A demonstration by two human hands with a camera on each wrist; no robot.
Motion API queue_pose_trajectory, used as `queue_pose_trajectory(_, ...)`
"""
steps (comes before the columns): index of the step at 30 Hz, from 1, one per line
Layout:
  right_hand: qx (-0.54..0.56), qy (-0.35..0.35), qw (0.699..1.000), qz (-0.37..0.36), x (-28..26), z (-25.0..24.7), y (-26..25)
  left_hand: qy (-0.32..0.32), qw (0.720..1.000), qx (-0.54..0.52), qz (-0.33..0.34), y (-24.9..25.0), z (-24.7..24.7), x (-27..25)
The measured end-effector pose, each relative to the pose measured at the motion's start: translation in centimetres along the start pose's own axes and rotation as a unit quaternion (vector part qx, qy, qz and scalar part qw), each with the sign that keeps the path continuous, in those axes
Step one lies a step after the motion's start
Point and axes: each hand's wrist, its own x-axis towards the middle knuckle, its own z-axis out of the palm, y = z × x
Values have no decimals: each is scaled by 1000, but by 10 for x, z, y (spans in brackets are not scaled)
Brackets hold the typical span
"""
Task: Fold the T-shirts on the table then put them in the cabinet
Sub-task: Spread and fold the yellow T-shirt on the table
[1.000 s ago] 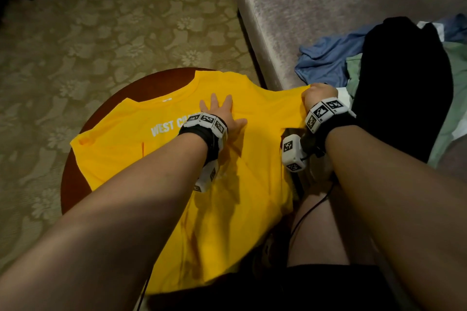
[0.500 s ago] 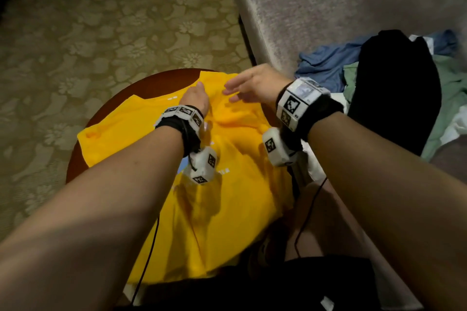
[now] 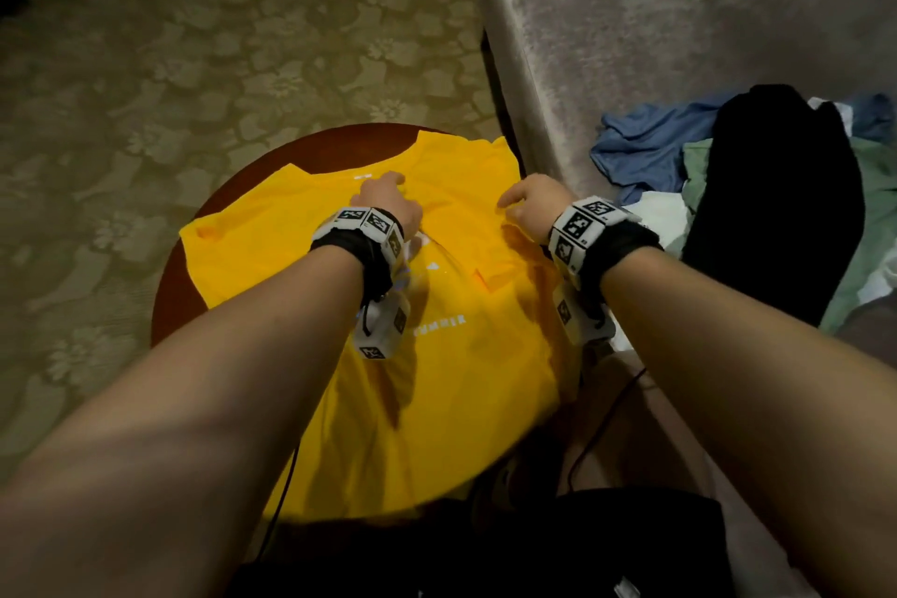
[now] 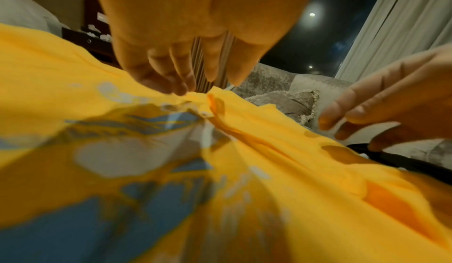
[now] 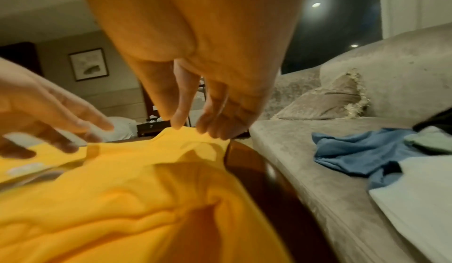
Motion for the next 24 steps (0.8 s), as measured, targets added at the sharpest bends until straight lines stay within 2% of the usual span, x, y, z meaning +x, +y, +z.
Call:
queue_pose_trajectory(3,-107,12,993,-43,11,12,-17,84,993,57,-52,-26,-19,-8)
queue_pose_trajectory(6,-176,-17,982,-61,17,27,-38,139,982,65,-106,-67,-32,-19)
queue_pose_trajectory(8,-200,-50,978,-43,19,36,-46,111,980,79,-144,-94,-35,-25)
queue_pose_trajectory(10,-221,-87,971,-18,21,47,-49,30,979,101,-173,-116,-34,-30)
queue_pose_trajectory(12,-245,-108,964,3,22,59,-50,-36,976,125,-173,-131,-29,-28)
queue_pose_trajectory(14,-261,-108,959,16,25,67,-52,-72,974,154,-152,-138,-30,-21)
queue_pose_trajectory(18,-278,-105,954,45,36,70,-66,-102,969,186,-126,-146,-47,6)
queue_pose_trajectory(24,-281,-102,952,67,59,73,-80,-85,972,195,-99,-166,-65,37)
